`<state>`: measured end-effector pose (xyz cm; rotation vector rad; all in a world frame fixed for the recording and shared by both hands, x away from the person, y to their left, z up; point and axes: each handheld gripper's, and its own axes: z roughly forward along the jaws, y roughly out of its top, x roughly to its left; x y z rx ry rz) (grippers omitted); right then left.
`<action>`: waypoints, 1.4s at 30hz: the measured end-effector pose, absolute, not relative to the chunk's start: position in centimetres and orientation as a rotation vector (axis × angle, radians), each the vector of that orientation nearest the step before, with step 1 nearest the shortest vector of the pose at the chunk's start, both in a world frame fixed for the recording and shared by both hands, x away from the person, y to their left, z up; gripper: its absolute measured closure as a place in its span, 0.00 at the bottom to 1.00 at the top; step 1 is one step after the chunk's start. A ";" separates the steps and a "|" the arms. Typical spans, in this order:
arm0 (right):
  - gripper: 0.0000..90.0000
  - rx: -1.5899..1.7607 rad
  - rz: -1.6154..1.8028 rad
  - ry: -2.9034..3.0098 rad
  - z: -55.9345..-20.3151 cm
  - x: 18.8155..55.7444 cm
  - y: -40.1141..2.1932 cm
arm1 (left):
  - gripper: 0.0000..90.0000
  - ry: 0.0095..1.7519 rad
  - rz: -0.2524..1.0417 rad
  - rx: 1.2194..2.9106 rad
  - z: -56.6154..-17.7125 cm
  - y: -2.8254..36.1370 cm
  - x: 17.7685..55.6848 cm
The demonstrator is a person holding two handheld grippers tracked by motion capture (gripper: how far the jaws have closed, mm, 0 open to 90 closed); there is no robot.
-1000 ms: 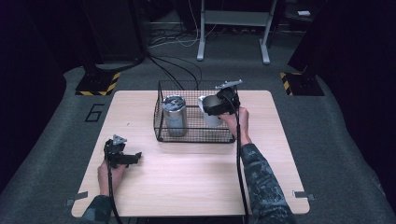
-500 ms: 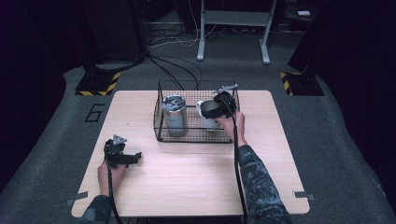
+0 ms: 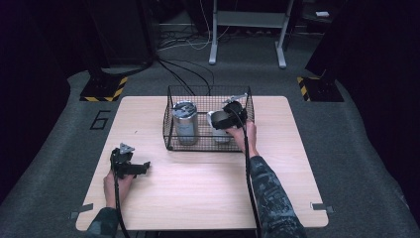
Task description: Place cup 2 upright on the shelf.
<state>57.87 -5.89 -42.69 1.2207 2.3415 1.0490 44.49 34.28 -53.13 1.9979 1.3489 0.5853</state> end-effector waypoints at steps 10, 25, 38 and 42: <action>0.06 1.248 1.012 2.360 -43.0 57.8 -6.0 | 0.01 1.348 0.586 1.998 -53.1 34.3 44.5; 0.00 1.250 0.947 2.362 -42.3 57.0 -5.9 | 0.01 1.348 0.585 1.997 -53.1 34.3 44.5; 0.00 1.108 1.012 2.372 -38.8 54.1 -6.7 | 0.01 1.349 0.588 1.995 -53.1 34.3 44.5; 0.00 1.049 1.033 2.374 -37.7 52.6 -7.1 | 0.01 1.349 0.588 1.996 -53.1 34.3 44.5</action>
